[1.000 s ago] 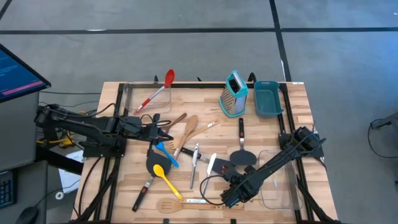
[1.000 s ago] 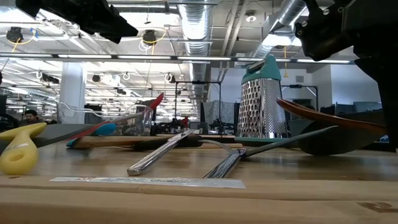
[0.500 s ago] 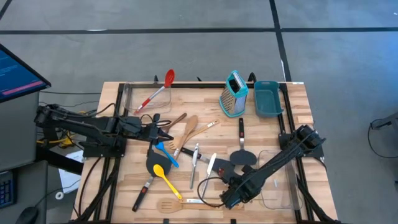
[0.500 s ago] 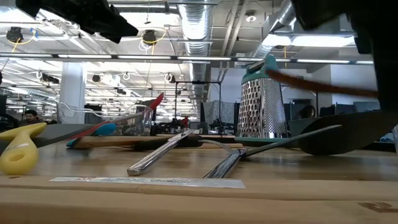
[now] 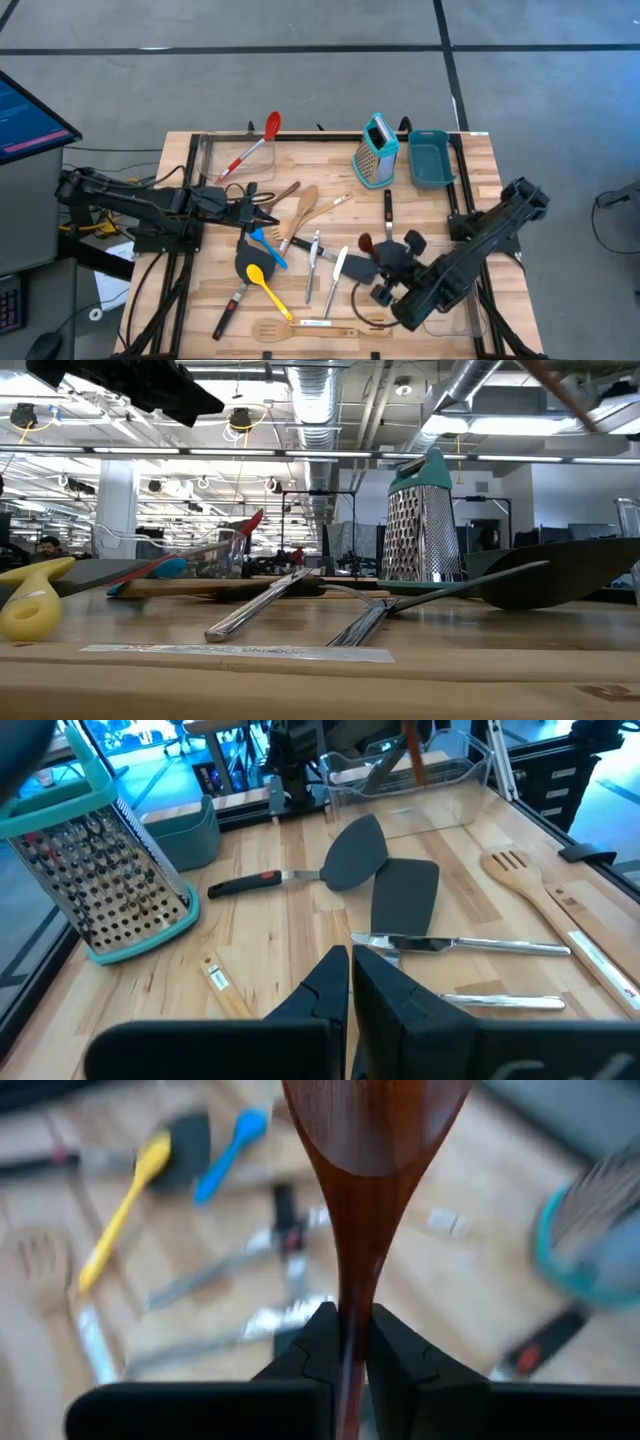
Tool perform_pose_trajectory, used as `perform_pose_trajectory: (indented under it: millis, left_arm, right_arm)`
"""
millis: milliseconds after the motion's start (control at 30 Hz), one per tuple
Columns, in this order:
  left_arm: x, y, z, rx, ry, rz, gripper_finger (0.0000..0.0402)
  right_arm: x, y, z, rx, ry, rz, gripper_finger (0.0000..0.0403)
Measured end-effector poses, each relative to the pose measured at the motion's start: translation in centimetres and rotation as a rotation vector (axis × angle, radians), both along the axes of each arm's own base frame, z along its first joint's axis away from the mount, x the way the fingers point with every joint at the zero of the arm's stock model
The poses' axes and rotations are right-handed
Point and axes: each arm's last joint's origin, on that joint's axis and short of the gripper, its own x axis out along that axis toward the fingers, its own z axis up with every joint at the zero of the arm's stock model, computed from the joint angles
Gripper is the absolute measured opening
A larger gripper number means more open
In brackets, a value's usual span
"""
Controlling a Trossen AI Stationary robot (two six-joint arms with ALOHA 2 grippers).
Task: Pick & Place Kitchen Items
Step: Put the right dark brown wooden spoon into the left transparent bin
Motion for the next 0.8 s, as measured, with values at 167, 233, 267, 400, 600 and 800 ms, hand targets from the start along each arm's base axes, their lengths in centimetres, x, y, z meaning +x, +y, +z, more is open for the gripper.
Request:
perform_pose_trajectory:
  millis: [167,233,267,400,600,800]
  left_arm:
    - [0.2,0.0,0.6,-0.007,-0.06,0.0,0.0004]
    - [0.3,0.0,0.9,-0.01,-0.093,0.0,0.0004]
    - [0.3,0.0,1.0,-0.012,-0.108,0.0,0.0004]
    - [0.4,0.0,1.4,0.002,-0.148,0.001,0.0004]
    - [0.4,0.5,1.4,0.023,-0.147,0.024,0.0004]
    - [0.5,0.8,1.3,0.024,-0.144,0.04,0.0004]
  right_arm:
    - [0.3,-1.2,0.9,-0.154,-0.04,0.005,0.0021]
    - [0.6,-1.7,0.8,-0.197,-0.006,0.017,0.0021]
    - [0.8,-2.1,0.5,-0.215,0.013,0.014,0.0021]
    - [0.9,-4.3,-0.6,-0.243,0.06,-0.045,0.0021]
    - [0.6,-6.6,-1.9,-0.21,-0.006,-0.067,0.0021]
    - [-0.1,-8.0,-3.3,-0.155,-0.172,0.01,0.0021]
